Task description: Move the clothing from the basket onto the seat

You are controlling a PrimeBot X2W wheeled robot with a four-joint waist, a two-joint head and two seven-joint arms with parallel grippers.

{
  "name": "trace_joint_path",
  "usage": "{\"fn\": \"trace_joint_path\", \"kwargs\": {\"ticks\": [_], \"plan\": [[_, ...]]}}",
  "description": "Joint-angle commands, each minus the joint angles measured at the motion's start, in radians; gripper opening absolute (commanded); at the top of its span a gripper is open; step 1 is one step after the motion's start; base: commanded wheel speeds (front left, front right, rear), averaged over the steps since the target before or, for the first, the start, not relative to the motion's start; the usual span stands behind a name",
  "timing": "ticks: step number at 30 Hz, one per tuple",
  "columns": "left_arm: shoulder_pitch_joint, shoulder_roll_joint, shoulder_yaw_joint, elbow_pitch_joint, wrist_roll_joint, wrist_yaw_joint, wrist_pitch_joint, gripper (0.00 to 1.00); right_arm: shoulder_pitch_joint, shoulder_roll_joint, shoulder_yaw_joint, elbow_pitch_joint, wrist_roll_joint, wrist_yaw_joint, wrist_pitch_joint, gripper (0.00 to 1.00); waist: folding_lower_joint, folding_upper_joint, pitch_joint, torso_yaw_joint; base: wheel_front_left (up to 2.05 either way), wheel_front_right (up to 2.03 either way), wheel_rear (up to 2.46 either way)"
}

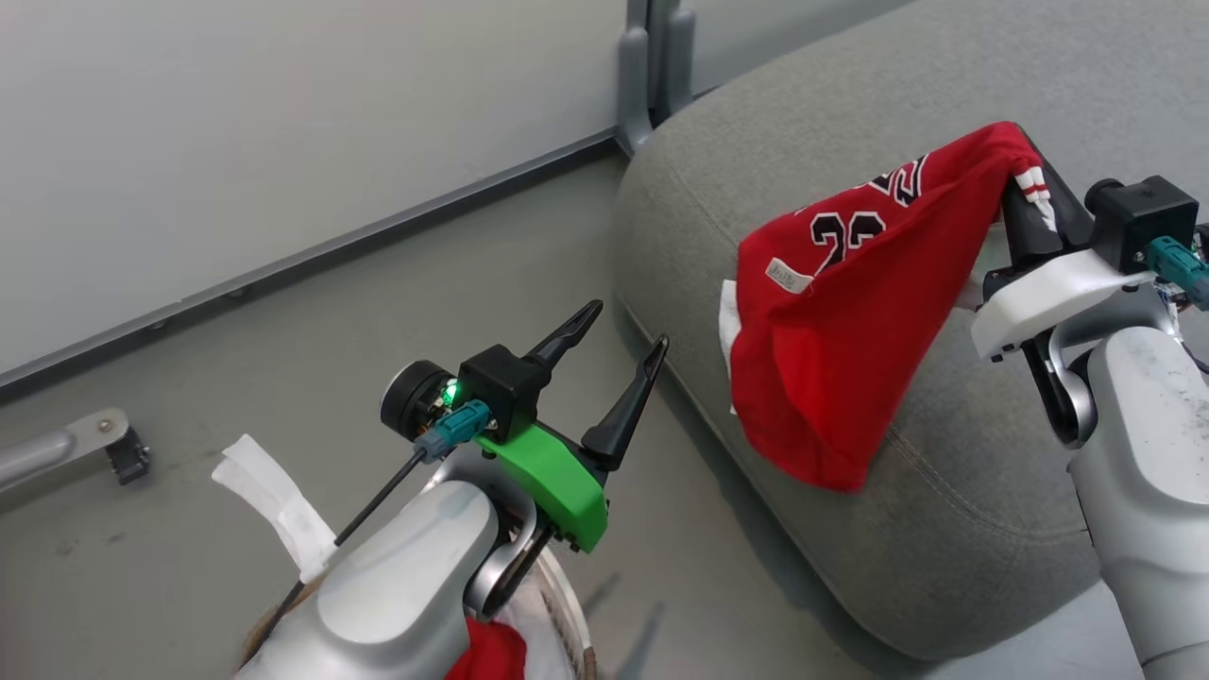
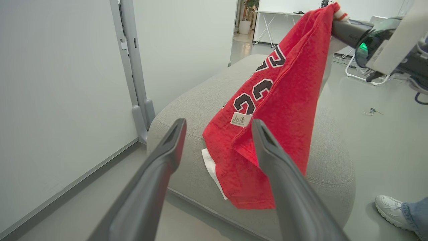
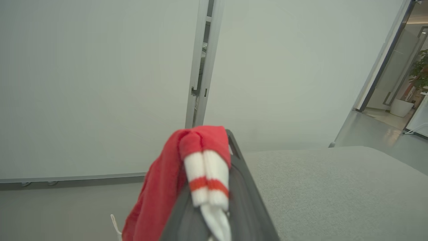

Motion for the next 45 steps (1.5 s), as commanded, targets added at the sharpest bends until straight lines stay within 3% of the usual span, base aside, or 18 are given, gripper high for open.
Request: {"fn": "trace_joint_path", "kwargs": {"ticks": [1,7,13,18,24,30,35,45], "plan": [[-0.019,0.008,-0.001,0.002,0.009,-0.001,0.001,1.0,-0.014,-0.002,0.008,0.004,-0.002,-0.001,0.002,0.0,0.0,-0.0001,0.079,-0.085,0.0,0.0,0.0],[-0.038,0.016,-0.009,-0.01,0.02,-0.007,0.006,1.0,-0.062,-0.019,0.051,0.035,0.021,-0.001,0.02,0.0,0.0,-0.0001,0.121,-0.083,0.0,0.0,0.0],[-0.062,0.032,-0.015,-0.03,0.032,0.004,0.022,1.0,-0.211,-0.058,0.067,0.095,0.062,-0.001,0.052,0.0,0.0,-0.0001,0.17,-0.045,0.0,0.0,0.0],[-0.087,0.048,-0.016,-0.061,0.04,0.012,0.042,1.0,-0.394,-0.15,0.04,0.145,0.059,-0.001,0.076,0.0,0.0,-0.0001,0.226,0.003,0.0,0.0,0.0],[-0.122,0.07,-0.018,-0.134,0.065,0.034,0.067,1.0,-0.624,-0.313,-0.015,0.205,-0.002,-0.001,0.109,0.0,0.0,-0.0001,0.309,0.071,0.0,0.0,0.0],[-0.157,0.083,-0.016,-0.207,0.088,0.059,0.09,1.0,-0.76,-0.39,-0.095,0.274,-0.047,-0.001,0.11,0.0,0.0,-0.0001,0.395,0.129,0.0,0.0,0.0],[-0.177,0.101,-0.011,-0.254,0.1,0.075,0.108,1.0,-0.776,-0.362,-0.134,0.341,-0.07,-0.001,0.082,0.0,0.0,-0.0001,0.462,0.161,0.0,0.0,0.0],[-0.163,0.13,-0.004,-0.282,0.096,0.099,0.115,1.0,-0.643,-0.255,-0.189,0.519,-0.101,-0.001,0.007,0.0,0.0,-0.0001,0.516,0.188,0.0,0.0,0.0]]}}
